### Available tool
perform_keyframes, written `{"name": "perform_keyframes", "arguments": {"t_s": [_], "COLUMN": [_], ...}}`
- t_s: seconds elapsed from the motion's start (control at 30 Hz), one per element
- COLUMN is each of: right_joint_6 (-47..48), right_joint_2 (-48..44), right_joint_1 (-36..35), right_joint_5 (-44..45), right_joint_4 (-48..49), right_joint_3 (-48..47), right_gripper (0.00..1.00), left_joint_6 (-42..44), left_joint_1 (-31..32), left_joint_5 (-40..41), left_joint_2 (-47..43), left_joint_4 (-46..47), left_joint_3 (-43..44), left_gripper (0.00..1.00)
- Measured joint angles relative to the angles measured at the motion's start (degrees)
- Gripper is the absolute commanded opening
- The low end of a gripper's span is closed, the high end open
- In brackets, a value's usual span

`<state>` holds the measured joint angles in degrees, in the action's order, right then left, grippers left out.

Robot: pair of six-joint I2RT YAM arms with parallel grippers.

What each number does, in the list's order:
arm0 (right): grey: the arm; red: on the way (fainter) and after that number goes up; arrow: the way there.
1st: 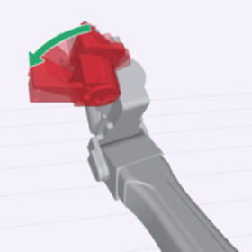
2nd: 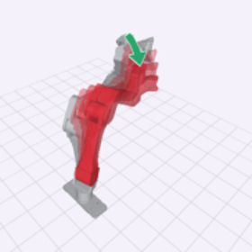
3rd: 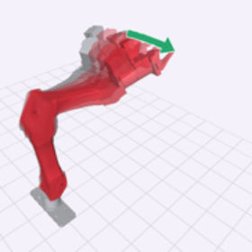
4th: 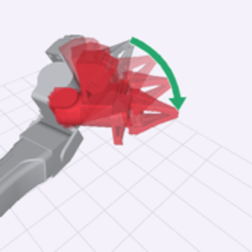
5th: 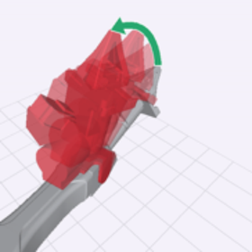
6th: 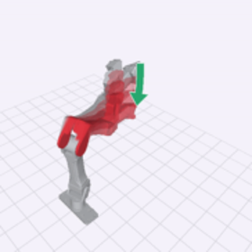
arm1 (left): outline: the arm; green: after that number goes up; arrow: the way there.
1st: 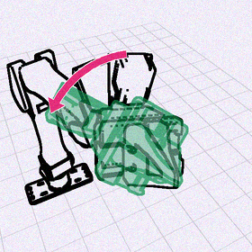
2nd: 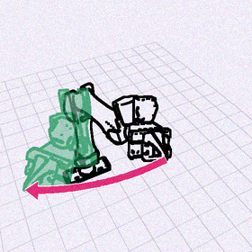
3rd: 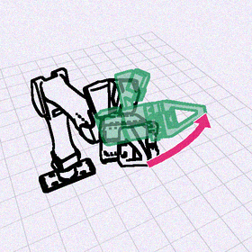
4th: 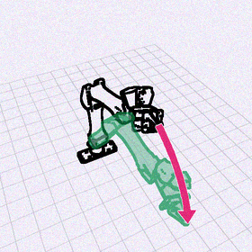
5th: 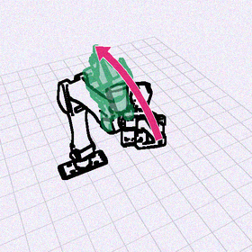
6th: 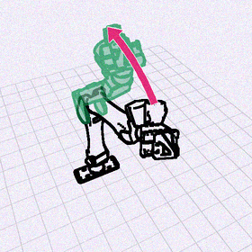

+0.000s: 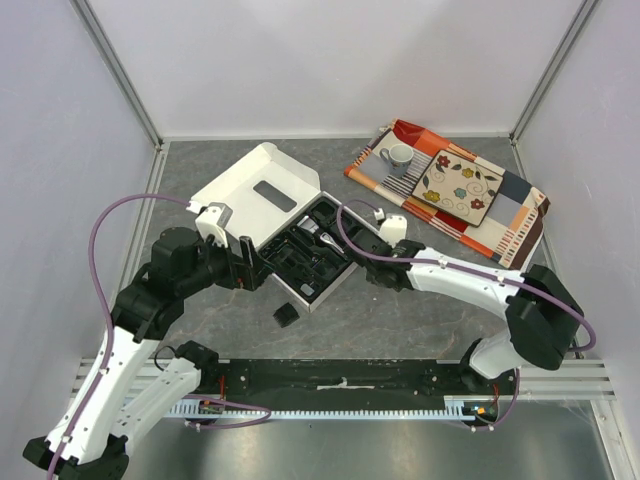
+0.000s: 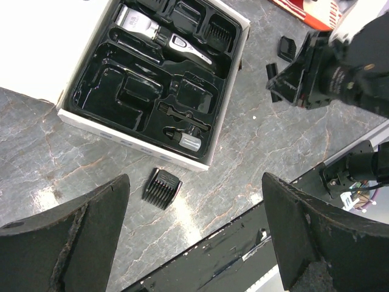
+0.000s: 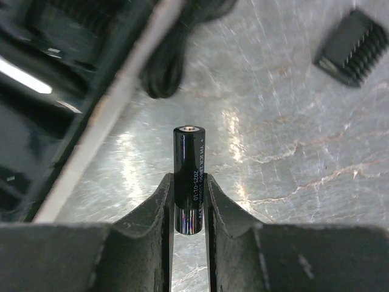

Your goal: Sort the hair-cutting tools

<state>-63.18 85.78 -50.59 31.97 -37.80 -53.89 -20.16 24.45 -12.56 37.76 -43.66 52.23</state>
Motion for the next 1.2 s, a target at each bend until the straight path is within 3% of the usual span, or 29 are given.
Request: {"name": "perform_keyframes", "arguments": {"t_s": [0.13,0.3,0.6,0.9,1.2], "right_joint_6": [7.3,19.1,40.5,55.7,63.7], "right_joint_2": [-0.6,-0.2,10.5,19.2,26.9], "right_joint_1": [-0.9,-1.2,-1.2,-1.1,-0.3], "right_joint_5": [1.1,1.4,-2.0,-14.0,-25.5], "right_joint_4": [-3.3,-4.8,0.3,7.2,10.3], "right_joint_3": [-6.9,-13.3,-25.5,-33.4,-41.5], "right_gripper": [0.24,0.33,0.28,0.27,0.27], "left_joint_6": [0.0,0.0,0.0,0.0,0.0], "left_joint_1": [0.0,0.0,0.0,0.0,0.0], "left_joint_5": [-0.1,-0.1,-1.2,-3.1,-6.1], "left_joint_2": [0.4,0.3,-0.2,-1.9,-2.3], "left_joint_4": [0.0,0.5,1.1,2.5,4.0], "left_joint_3": [0.0,-0.1,-1.0,-2.8,-3.6], "left_gripper": [0.95,0.95,0.96,0.96,0.97]}}
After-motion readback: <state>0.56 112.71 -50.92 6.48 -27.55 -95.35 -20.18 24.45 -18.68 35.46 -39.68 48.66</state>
